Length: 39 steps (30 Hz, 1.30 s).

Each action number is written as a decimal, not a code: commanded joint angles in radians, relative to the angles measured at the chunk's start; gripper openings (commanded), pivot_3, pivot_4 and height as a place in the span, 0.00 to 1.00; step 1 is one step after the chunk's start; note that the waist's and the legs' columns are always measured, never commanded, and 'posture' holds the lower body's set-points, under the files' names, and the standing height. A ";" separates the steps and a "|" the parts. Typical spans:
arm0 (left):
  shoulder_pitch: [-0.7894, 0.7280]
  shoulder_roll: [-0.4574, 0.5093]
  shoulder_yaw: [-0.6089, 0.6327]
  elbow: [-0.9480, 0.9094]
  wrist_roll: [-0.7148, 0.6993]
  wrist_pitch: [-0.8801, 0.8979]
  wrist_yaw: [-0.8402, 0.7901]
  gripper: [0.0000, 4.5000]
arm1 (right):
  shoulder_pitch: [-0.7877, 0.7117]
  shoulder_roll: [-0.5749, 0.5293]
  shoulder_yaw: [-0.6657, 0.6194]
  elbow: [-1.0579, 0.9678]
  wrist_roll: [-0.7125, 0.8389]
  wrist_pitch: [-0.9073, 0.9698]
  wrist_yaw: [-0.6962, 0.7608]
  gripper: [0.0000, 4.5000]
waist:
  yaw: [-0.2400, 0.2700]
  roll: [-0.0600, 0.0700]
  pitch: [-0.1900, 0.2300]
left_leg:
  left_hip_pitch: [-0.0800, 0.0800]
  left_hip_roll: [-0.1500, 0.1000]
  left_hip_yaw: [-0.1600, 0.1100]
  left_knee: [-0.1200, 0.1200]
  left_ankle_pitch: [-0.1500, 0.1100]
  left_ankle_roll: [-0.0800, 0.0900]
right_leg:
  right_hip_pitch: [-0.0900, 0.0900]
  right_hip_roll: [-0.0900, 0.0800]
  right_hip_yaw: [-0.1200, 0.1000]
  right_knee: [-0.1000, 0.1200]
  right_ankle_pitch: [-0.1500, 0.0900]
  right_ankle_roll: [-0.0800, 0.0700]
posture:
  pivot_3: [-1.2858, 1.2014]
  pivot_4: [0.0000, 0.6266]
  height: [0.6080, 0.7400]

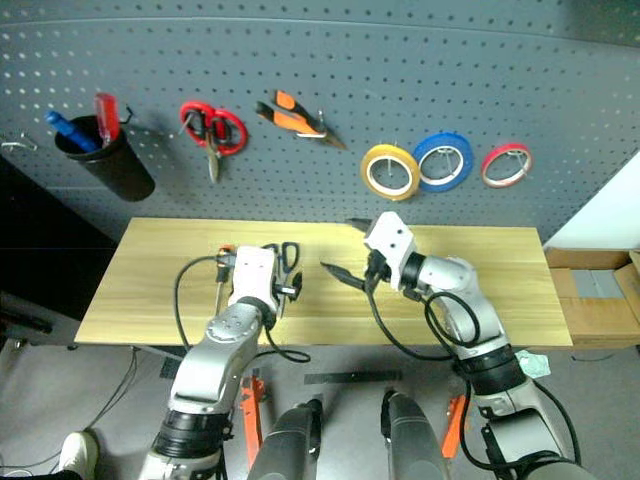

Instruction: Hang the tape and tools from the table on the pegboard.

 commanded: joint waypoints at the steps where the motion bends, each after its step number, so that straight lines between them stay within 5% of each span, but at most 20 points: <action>1: -0.005 -0.037 0.031 0.056 0.035 0.020 0.068 1.00 | 0.014 -0.020 0.024 -0.059 0.034 -0.019 0.069 1.00 | 0.000 0.000 0.001 | 0.000 0.000 0.000 0.000 0.000 0.000 | 0.000 0.000 0.000 0.000 0.000 0.000 | 0.49 0.56 1.00; 8: -0.096 -0.082 0.058 0.239 0.075 0.027 0.152 1.00 | 0.032 -0.056 0.050 -0.122 0.106 0.018 0.190 1.00 | 0.000 -0.002 0.018 | -0.001 -0.001 0.000 0.000 0.000 0.000 | 0.000 0.000 -0.001 0.000 0.000 0.000 | 0.48 0.59 1.00; 27: -0.160 -0.118 0.147 0.427 0.046 0.043 0.149 1.00 | 0.003 -0.074 0.085 -0.029 0.032 -0.075 0.221 1.00 | -0.007 -0.003 0.022 | 0.000 -0.001 0.001 0.000 -0.001 -0.001 | 0.000 -0.001 0.000 -0.001 0.000 0.001 | 0.48 0.59 1.00; 30: -0.172 -0.117 0.147 0.434 0.046 0.045 0.149 0.89 | 0.003 -0.069 0.082 -0.031 0.039 -0.064 0.217 1.00 | -0.009 -0.003 0.022 | 0.000 -0.001 0.001 0.000 -0.001 -0.001 | 0.000 -0.001 0.000 -0.001 0.000 0.001 | 0.48 0.58 1.00; 39: -0.159 -0.123 0.152 0.418 0.042 0.043 0.150 0.21 | -0.023 -0.060 0.070 -0.004 0.041 -0.056 0.209 1.00 | -0.024 -0.003 0.022 | 0.000 -0.001 0.001 -0.001 -0.001 -0.001 | 0.000 -0.001 0.000 -0.001 0.000 0.001 | 0.48 0.57 1.00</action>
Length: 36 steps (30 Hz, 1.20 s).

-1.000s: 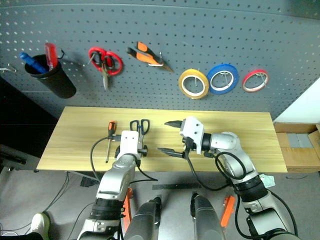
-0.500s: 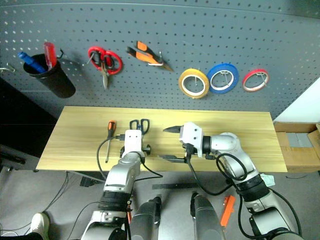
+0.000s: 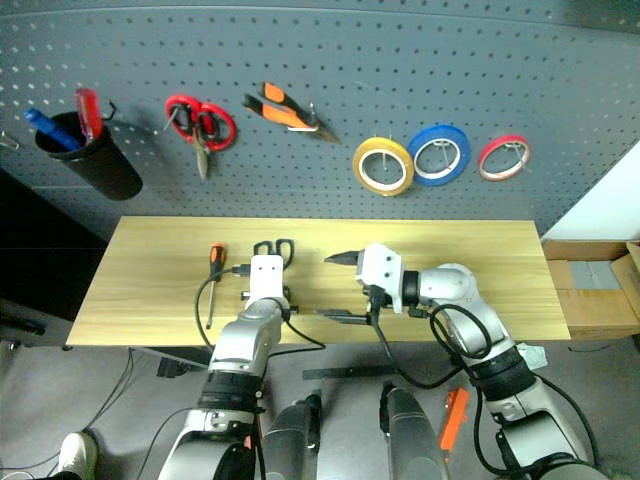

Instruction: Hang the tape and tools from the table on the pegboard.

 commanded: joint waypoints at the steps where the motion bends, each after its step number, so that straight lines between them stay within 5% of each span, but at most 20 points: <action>1: 0.040 0.001 0.012 0.005 0.002 0.023 0.009 0.13 | -0.025 0.005 -0.016 -0.002 0.014 -0.010 0.001 1.00 | -0.001 0.000 0.000 | 0.000 0.000 0.000 0.000 0.000 0.000 | 0.000 0.000 0.000 0.000 0.000 0.000 | 0.48 0.57 1.00; 8: 0.049 0.001 0.025 -0.025 -0.003 0.010 0.006 0.09 | -0.039 0.014 -0.013 0.018 0.014 -0.027 -0.001 1.00 | -0.001 0.000 0.000 | 0.000 0.000 0.000 -0.001 0.000 0.000 | 0.000 0.000 0.000 0.000 0.000 0.000 | 0.49 0.56 1.00; 14: 0.195 0.075 -0.126 -0.325 0.075 -0.093 -0.078 0.09 | 0.026 0.007 -0.078 -0.153 0.109 0.097 -0.049 1.00 | 0.001 0.000 0.000 | -0.001 0.001 0.001 -0.003 0.000 -0.001 | -0.002 0.000 0.001 0.000 0.000 0.001 | 0.49 0.49 1.00; 24: 0.561 0.240 -0.206 -0.818 0.312 -0.377 -0.021 0.09 | 0.125 0.163 -0.199 -0.497 0.254 0.368 -0.427 1.00 | 0.014 0.000 -0.004 | -0.002 0.004 0.001 -0.003 -0.002 -0.004 | -0.003 -0.005 0.002 -0.003 -0.002 0.001 | 0.51 0.39 1.00; 36: 0.313 0.237 -0.038 -0.709 0.292 -0.492 -0.017 0.09 | 0.004 0.193 -0.194 -0.417 0.294 0.363 -0.447 1.00 | 0.032 -0.006 -0.016 | -0.004 0.001 0.004 -0.002 -0.002 -0.004 | -0.003 -0.003 0.000 -0.003 -0.001 0.002 | 0.51 0.34 1.00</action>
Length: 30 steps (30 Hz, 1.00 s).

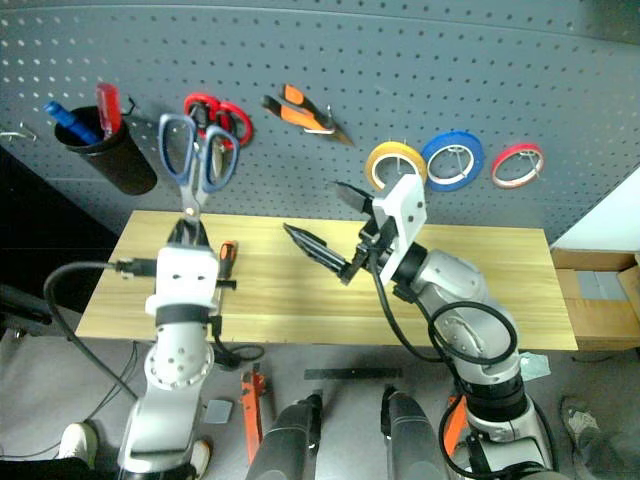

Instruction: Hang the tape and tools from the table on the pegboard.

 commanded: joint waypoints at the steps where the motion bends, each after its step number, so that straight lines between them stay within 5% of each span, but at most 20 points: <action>1: -0.096 -0.004 0.064 0.049 -0.034 -0.030 0.003 0.09 | -0.034 0.000 -0.004 0.017 0.006 -0.045 0.017 1.00 | 0.000 -0.002 -0.002 | 0.000 0.000 0.000 0.000 0.000 0.000 | 0.000 0.000 0.000 0.000 0.000 0.000 | 0.51 0.33 1.00; 30: -0.230 -0.036 0.142 0.255 -0.208 0.026 -0.115 0.09 | -0.068 -0.049 0.005 0.056 -0.025 -0.054 -0.001 1.00 | -0.004 -0.004 -0.015 | 0.002 0.000 0.000 0.006 0.000 0.000 | 0.002 0.002 0.000 0.006 0.002 0.001 | 0.50 0.37 1.00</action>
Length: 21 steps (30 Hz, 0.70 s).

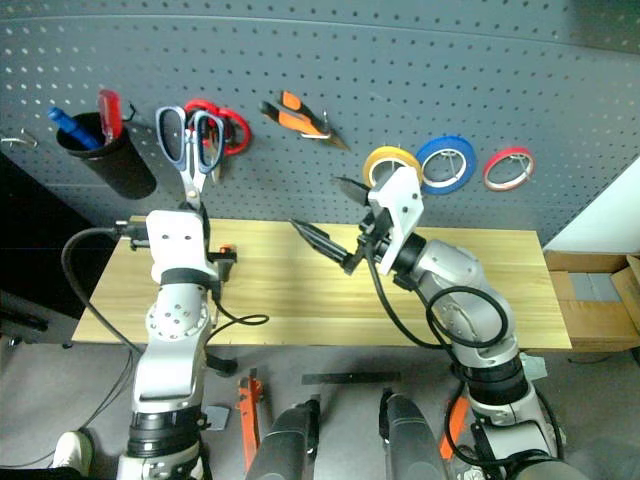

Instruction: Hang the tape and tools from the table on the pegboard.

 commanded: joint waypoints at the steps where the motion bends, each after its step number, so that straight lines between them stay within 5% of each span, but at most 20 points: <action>1: -0.037 0.003 0.015 0.027 -0.043 0.018 -0.033 0.09 | -0.015 -0.007 -0.015 -0.037 0.008 -0.003 -0.003 1.00 | -0.001 0.000 0.000 | 0.000 0.000 0.000 0.000 0.000 0.000 | 0.000 0.000 0.000 0.000 0.000 0.000 | 0.50 0.37 1.00; 8: -0.083 0.025 -0.003 0.103 -0.076 0.019 -0.081 0.09 | -0.009 -0.010 -0.011 -0.053 0.011 0.004 -0.006 1.00 | -0.001 0.000 -0.001 | 0.000 0.000 0.000 0.000 0.000 0.000 | 0.000 0.000 0.000 0.000 0.001 -0.001 | 0.49 0.37 1.00; 19: -0.163 0.052 0.005 0.183 -0.074 -0.017 -0.071 0.94 | -0.004 -0.013 0.001 -0.058 -0.004 -0.014 0.000 1.00 | -0.001 0.000 -0.002 | 0.000 0.000 0.000 0.001 0.000 0.000 | 0.000 0.000 0.000 0.000 0.002 -0.001 | 0.49 0.37 1.00; 21: -0.162 0.052 0.008 0.180 -0.077 -0.012 -0.072 1.00 | -0.001 -0.015 0.002 -0.061 -0.004 -0.013 0.001 1.00 | -0.001 0.000 -0.002 | 0.000 0.000 0.000 0.001 0.000 0.000 | 0.000 0.000 0.000 0.000 0.003 -0.002 | 0.49 0.37 1.00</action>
